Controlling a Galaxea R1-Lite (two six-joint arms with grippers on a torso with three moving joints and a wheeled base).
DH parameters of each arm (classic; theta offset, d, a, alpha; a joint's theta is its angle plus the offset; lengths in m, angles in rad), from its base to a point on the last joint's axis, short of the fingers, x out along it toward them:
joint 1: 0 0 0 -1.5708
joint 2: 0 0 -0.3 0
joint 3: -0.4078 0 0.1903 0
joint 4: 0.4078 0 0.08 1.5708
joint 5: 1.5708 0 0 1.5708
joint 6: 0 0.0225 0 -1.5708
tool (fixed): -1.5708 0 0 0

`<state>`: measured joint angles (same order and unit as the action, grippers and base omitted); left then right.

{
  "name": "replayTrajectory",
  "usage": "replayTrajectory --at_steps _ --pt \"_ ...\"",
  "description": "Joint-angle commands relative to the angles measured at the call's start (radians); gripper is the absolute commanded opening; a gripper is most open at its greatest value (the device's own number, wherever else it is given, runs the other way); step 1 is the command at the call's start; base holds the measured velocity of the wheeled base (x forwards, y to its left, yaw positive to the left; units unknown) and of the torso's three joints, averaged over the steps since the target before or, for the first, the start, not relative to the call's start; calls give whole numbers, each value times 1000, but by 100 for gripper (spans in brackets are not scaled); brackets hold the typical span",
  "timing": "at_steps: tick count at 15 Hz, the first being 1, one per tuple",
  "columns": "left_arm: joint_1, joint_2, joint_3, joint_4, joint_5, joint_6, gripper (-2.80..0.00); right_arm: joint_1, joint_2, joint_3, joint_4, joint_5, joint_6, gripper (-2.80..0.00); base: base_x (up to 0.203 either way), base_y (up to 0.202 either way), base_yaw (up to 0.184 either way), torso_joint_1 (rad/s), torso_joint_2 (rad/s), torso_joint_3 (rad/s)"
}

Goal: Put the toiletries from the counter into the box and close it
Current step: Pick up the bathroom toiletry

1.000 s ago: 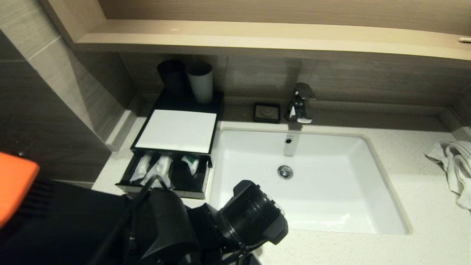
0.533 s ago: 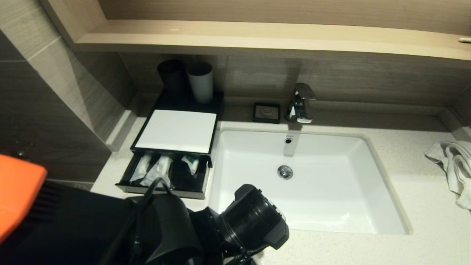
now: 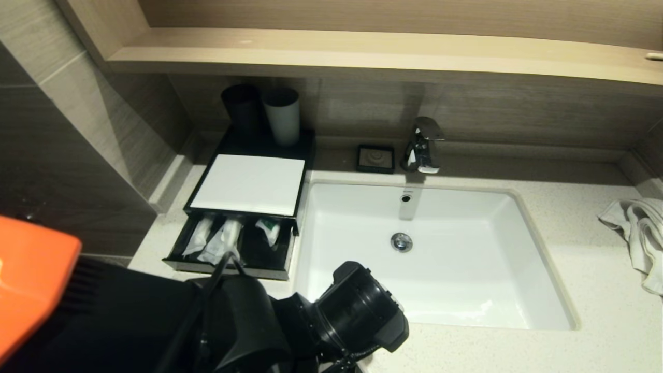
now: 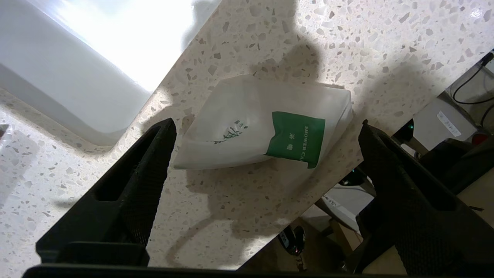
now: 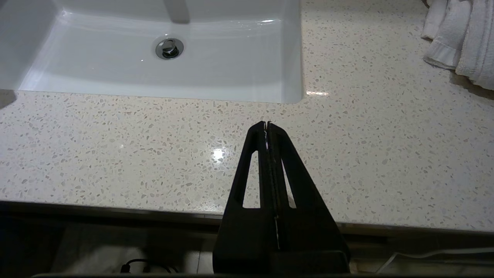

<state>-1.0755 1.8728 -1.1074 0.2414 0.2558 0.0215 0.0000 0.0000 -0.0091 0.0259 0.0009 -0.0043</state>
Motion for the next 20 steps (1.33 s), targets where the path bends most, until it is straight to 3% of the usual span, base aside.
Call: replayTrajectory --at_steps 1,13,14,20 --pt "0 3 0 -1 2 0 0 0 0 0 0 -1 0 -280 0 0 0 0 0 0" --pt "2 11 0 -4 2 -2 0 0 0 0 0 1 0 -280 0 0 0 0 0 0" --pt "2 11 -2 -4 2 -2 -280 0 0 0 0 0 0 -280 0 0 0 0 0 0" --pt "2 12 -5 -4 2 -3 -280 0 0 0 0 -1 0 -280 0 0 0 0 0 0"
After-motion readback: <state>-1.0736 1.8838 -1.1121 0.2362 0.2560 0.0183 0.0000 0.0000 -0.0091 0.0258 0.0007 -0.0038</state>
